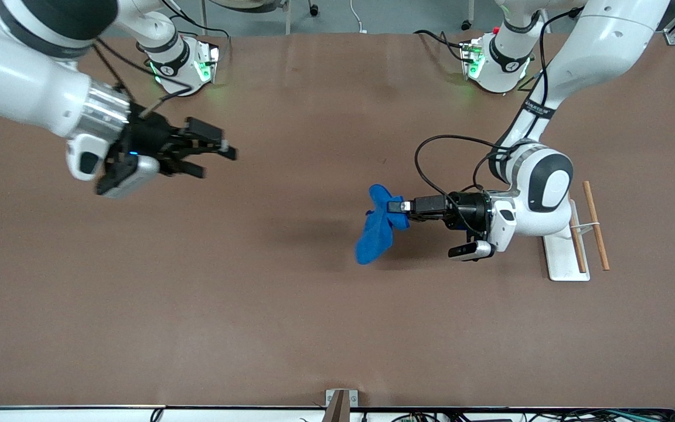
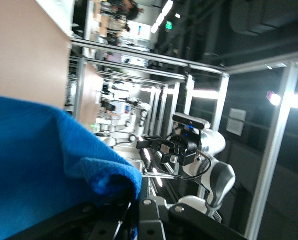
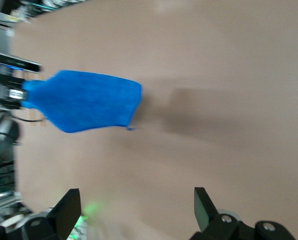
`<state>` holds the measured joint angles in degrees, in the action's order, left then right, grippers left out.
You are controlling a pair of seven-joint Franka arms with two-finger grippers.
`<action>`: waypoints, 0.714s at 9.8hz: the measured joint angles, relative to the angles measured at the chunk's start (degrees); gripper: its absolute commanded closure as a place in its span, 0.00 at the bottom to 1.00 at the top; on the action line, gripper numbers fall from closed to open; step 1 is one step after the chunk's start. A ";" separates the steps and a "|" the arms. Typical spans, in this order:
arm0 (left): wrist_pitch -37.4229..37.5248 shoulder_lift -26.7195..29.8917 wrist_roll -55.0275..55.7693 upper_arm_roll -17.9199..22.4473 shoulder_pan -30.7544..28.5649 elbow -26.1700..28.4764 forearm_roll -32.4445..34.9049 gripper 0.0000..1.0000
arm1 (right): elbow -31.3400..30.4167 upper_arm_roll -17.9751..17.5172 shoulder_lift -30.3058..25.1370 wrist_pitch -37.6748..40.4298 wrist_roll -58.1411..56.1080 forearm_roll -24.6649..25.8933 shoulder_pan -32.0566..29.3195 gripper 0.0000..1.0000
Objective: Right arm passes towel to left arm to hang
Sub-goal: 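Open the right gripper and withdraw it while the left gripper holds the towel, then carry the towel with the left gripper over the wooden dowels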
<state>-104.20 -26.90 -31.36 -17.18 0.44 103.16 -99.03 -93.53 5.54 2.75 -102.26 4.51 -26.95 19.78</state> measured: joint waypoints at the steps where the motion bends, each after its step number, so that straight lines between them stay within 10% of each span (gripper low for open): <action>1: -4.38 1.69 5.65 -0.06 0.11 -0.29 5.55 1.00 | 0.01 0.08 -1.81 1.78 1.36 9.61 -1.79 0.00; 7: -10.13 10.54 43.39 0.35 -0.80 -2.62 51.46 0.99 | 4.19 0.24 -4.29 11.54 2.30 22.45 -16.02 0.00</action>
<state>-114.33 -16.36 12.03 -16.83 -0.36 100.54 -47.56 -89.34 5.78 -1.54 -90.72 6.82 -4.50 3.76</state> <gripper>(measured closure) 0.974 0.000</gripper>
